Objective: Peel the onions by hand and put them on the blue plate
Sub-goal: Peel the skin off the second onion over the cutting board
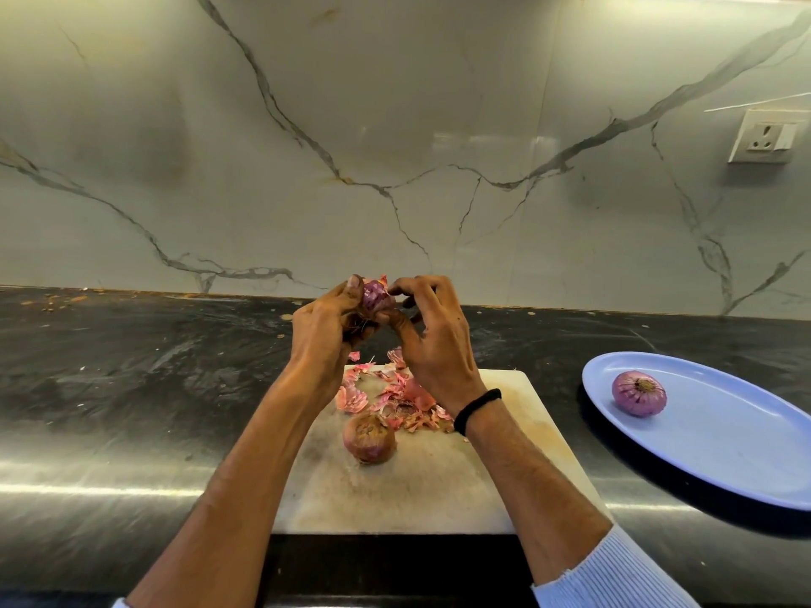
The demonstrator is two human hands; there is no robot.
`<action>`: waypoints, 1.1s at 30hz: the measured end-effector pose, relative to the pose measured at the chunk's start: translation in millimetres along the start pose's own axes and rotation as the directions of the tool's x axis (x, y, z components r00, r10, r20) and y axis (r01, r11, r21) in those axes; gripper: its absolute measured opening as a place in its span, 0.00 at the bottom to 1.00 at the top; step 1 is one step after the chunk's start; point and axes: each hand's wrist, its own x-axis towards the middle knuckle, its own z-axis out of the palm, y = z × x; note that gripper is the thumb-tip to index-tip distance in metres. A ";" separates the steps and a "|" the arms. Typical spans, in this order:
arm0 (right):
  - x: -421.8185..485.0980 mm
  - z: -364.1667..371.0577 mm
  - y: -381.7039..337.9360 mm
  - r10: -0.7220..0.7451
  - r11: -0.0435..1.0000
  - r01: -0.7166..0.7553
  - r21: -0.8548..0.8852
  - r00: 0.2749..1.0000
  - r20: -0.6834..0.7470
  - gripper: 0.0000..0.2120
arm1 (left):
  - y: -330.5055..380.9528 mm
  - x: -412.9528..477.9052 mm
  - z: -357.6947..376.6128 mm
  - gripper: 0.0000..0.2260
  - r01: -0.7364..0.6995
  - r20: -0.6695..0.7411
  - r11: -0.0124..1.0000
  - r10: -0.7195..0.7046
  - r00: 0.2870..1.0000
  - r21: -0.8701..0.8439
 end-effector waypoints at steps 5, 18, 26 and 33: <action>1.1 0.2 2.4 0.047 0.998 -0.049 0.035 0.996 0.070 0.23 | 0.9 -1.4 -0.3 0.16 0.001 0.021 1.000 -0.001 1.000 0.002; -1.1 2.5 4.5 -0.038 0.997 0.041 -0.065 0.998 0.047 0.20 | 0.7 -3.0 -1.7 0.13 0.016 0.049 0.999 -0.018 0.999 0.051; -0.7 2.2 2.9 -0.006 1.000 0.006 -0.012 1.000 0.014 0.11 | 5.7 -7.6 0.1 0.10 0.015 0.027 1.000 -0.014 1.000 -0.006; 1.2 0.3 0.4 0.010 1.000 -0.010 0.010 0.998 -0.055 0.14 | 5.6 -7.2 0.5 0.09 0.011 0.023 1.000 -0.011 1.000 0.007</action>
